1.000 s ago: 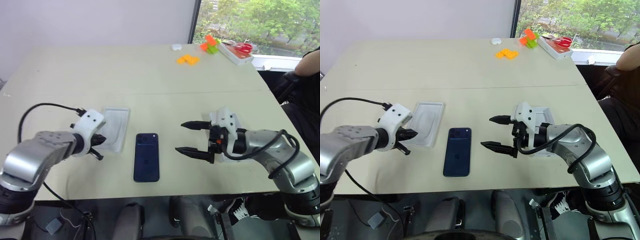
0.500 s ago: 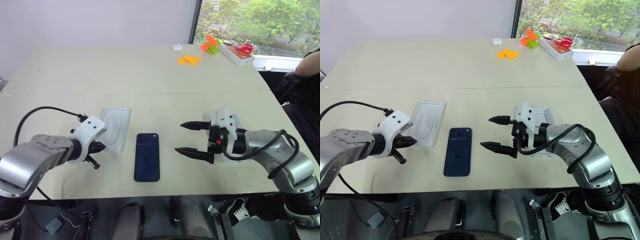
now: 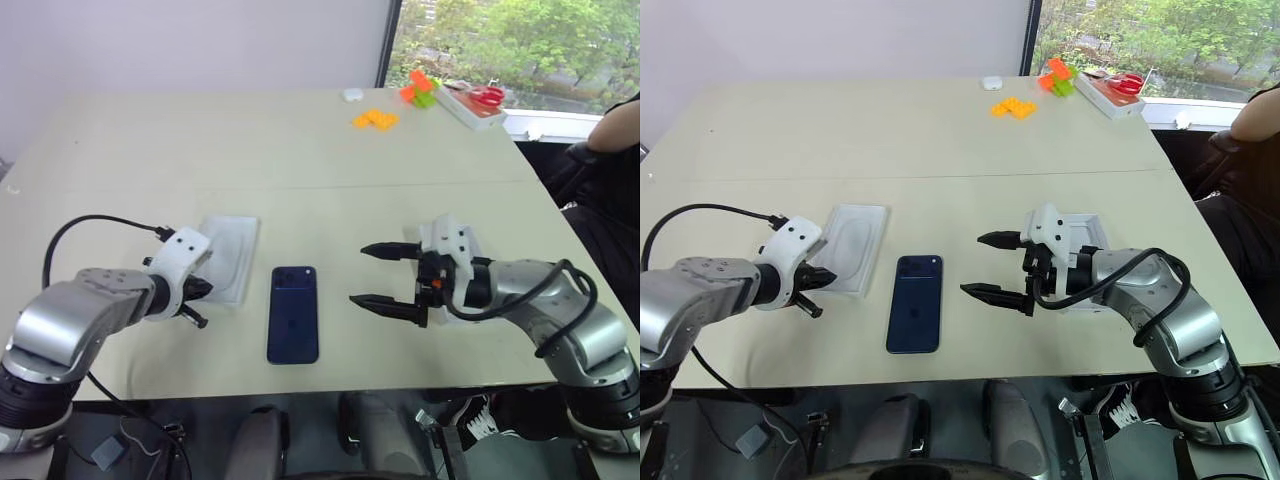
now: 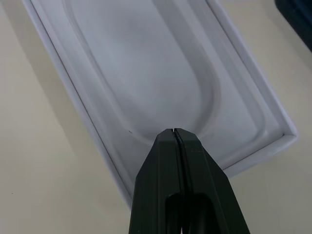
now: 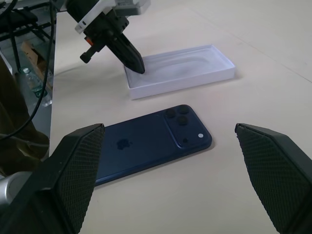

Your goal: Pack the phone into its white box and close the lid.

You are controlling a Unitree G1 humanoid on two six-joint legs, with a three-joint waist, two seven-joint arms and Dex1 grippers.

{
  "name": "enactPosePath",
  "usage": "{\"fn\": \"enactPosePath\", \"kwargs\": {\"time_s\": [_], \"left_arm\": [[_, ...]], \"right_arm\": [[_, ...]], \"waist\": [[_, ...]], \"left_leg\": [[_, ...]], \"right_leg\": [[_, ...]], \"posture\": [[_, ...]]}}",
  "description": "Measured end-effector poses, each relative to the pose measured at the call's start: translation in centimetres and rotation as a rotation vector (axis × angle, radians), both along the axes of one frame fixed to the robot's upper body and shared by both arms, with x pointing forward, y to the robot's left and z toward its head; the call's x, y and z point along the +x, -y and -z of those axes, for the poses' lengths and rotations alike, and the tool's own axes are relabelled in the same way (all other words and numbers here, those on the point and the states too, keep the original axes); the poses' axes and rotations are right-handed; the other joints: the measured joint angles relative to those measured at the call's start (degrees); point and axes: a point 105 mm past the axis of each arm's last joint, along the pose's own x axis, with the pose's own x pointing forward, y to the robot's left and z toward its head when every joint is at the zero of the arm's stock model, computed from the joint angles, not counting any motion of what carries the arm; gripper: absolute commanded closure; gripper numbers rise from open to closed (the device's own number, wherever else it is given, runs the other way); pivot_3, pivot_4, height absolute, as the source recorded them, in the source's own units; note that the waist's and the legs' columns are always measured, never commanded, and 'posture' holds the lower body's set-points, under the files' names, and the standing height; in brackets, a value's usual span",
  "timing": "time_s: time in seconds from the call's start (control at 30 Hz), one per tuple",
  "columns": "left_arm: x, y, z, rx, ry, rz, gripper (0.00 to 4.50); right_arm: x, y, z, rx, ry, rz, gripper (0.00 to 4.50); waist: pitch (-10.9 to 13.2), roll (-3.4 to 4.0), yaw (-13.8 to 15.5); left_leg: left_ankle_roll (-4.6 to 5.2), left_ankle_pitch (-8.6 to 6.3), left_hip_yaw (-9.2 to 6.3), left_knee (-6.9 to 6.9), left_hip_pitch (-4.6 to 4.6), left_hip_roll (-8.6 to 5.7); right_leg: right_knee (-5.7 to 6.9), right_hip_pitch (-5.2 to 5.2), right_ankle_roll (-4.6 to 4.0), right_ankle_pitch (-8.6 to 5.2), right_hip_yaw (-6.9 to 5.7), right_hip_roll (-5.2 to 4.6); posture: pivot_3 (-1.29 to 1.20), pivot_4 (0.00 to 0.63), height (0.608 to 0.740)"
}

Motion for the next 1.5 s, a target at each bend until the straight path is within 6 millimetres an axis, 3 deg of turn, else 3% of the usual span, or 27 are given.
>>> {"fn": "enactPosePath", "kwargs": {"time_s": [0.17,0.47,0.77,0.87,1.0,1.17,1.27,1.33,1.5], "left_arm": [[2.0,0.9,-1.9,-0.041,0.094,-0.038,4.45],[3.4,1.6,1.3,0.037,-0.007,-0.113,4.45],[3.3,1.2,1.2,0.030,-0.009,-0.113,4.45],[3.6,0.9,-0.4,-0.081,0.054,-0.128,4.45],[3.8,-1.3,-3.7,-0.148,0.211,-0.165,4.45],[2.5,-5.6,-3.3,-0.105,0.265,-0.259,4.45],[1.5,-8.6,-2.0,-0.128,0.234,-0.368,3.61],[0.8,-10.0,-1.2,-0.163,0.214,-0.432,2.68],[-0.8,-9.2,0.9,-0.241,0.135,-0.395,0.07]], "right_arm": [[0.1,-0.3,0.1,0.003,-0.001,-0.009,0.00],[0.2,-0.3,0.2,0.001,0.001,-0.001,0.00],[0.4,-0.2,0.3,-0.001,0.001,0.016,0.00],[0.8,0.0,0.3,-0.020,0.022,0.050,0.00],[2.1,0.0,0.6,-0.044,0.047,0.108,0.00],[2.7,-0.5,1.1,-0.089,0.058,0.109,0.00],[3.1,-1.5,0.8,-0.119,0.082,0.081,0.00],[3.3,-2.4,0.6,-0.129,0.102,0.054,0.00],[2.7,-5.5,0.6,-0.131,0.125,-0.045,0.00]], "waist": [[0.00,0.00,-0.02],[0.00,0.00,-0.08],[0.00,0.00,-0.18],[0.00,0.00,-0.12],[0.00,0.00,-0.36],[0.01,0.02,-0.26],[0.01,0.02,-0.23],[0.00,0.01,-0.26],[0.00,0.00,-0.03]], "left_leg": [[0.00,0.00,0.00,0.02,0.01,-0.03],[0.01,0.00,-0.02,0.01,0.01,-0.03],[0.01,0.00,-0.01,0.01,0.03,-0.01],[0.00,0.00,-0.02,0.02,0.00,0.00],[0.00,0.00,0.02,0.01,0.04,0.00],[0.01,0.00,0.01,-0.02,0.01,0.02],[0.00,0.00,0.03,0.03,0.02,0.00],[0.01,0.00,0.01,0.03,0.03,0.01],[0.00,-0.01,-0.06,0.02,-0.04,0.02]], "right_leg": [[0.00,0.02,0.09,0.06,0.01,-0.01],[0.02,0.00,0.12,0.16,0.03,0.00],[0.04,0.00,0.14,0.14,0.03,0.01],[0.04,-0.01,0.11,0.15,0.02,-0.01],[0.04,-0.01,0.01,0.10,0.04,-0.01],[0.02,-0.04,-0.06,0.13,0.03,-0.03],[0.02,-0.03,-0.15,0.12,0.02,-0.07],[0.02,-0.02,-0.05,0.07,-0.01,-0.07],[-0.01,-0.03,-0.19,0.20,-0.05,-0.12]], "posture": [[0.00,0.150,0.726],[0.00,0.150,0.726],[0.00,0.150,0.726],[0.00,0.150,0.726],[0.00,0.150,0.726],[0.00,0.150,0.726],[0.00,0.150,0.726],[0.00,0.150,0.726],[0.00,0.150,0.726]]}}
